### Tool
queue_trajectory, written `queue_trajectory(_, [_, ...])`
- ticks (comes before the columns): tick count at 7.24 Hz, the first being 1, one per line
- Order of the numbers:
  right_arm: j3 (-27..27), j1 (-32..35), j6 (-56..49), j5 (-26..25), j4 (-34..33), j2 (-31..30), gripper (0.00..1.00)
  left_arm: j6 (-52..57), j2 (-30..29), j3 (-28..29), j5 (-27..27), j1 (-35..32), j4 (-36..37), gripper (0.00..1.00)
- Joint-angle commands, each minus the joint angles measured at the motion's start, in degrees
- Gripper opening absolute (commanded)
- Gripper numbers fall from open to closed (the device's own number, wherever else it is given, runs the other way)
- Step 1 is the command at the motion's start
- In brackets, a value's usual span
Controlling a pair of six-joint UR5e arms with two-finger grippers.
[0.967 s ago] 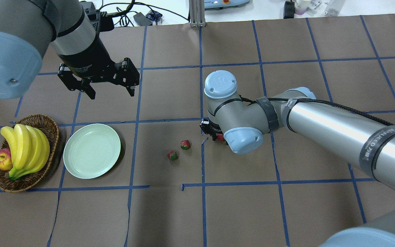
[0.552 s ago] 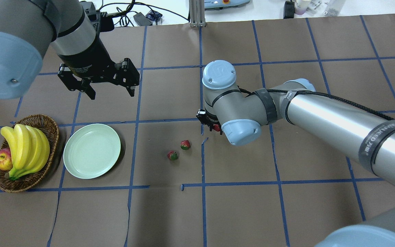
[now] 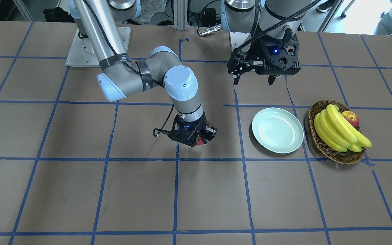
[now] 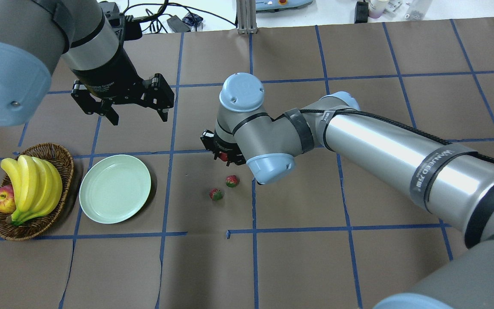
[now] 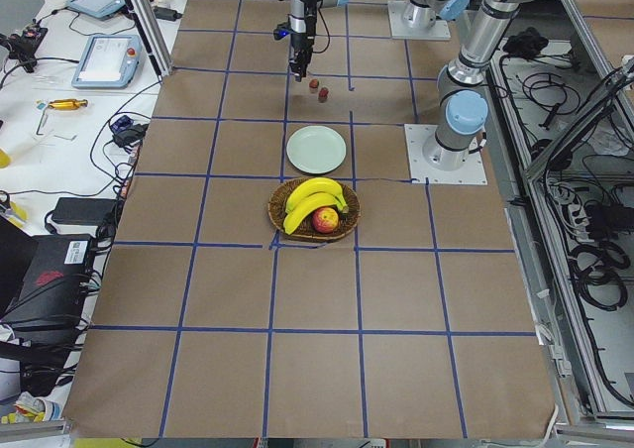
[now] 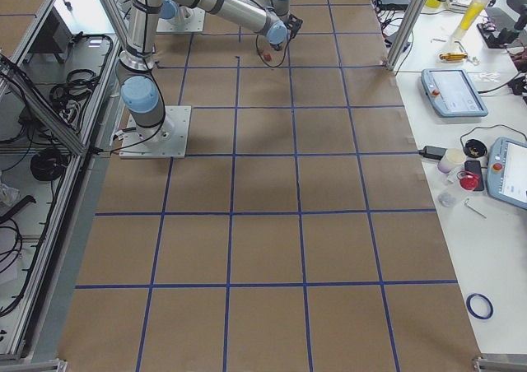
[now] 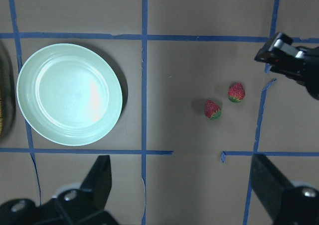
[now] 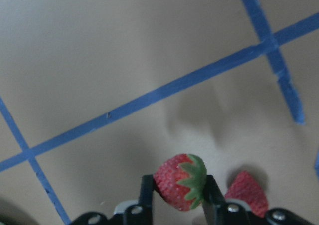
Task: Collect all strawberries into plate
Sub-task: 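Carry the strawberry and release it next to the other two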
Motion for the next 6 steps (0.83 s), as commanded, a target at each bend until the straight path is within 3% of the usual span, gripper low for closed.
queue_trajectory(1, [-0.05,2.9,0.27,0.56,-1.88,2.56,0.0,0.23,0.03,-0.09,0.0,0.0,0.0,1.0])
queue_trajectory(2, [0.3,2.9,0.18,-0.66,-1.79,2.3,0.99,0.06,0.03,-0.09,0.0,0.0,0.0,1.0])
queue_trajectory(3, [0.39,2.82,-0.43,-2.24,-1.18,0.82,1.0,0.06,0.03,-0.01,0.0,0.0,0.0,1.0])
queue_trajectory(4, [0.74,0.81,-3.22,-4.25,3.87,-3.72,1.0,0.15,0.03,0.08,0.0,0.0,0.0,1.0])
queue_trajectory(6, [0.83,-13.36,-28.62,-8.14,28.06,-16.78,1.0,0.24,0.03,0.17,0.09,0.0,0.0,1.0])
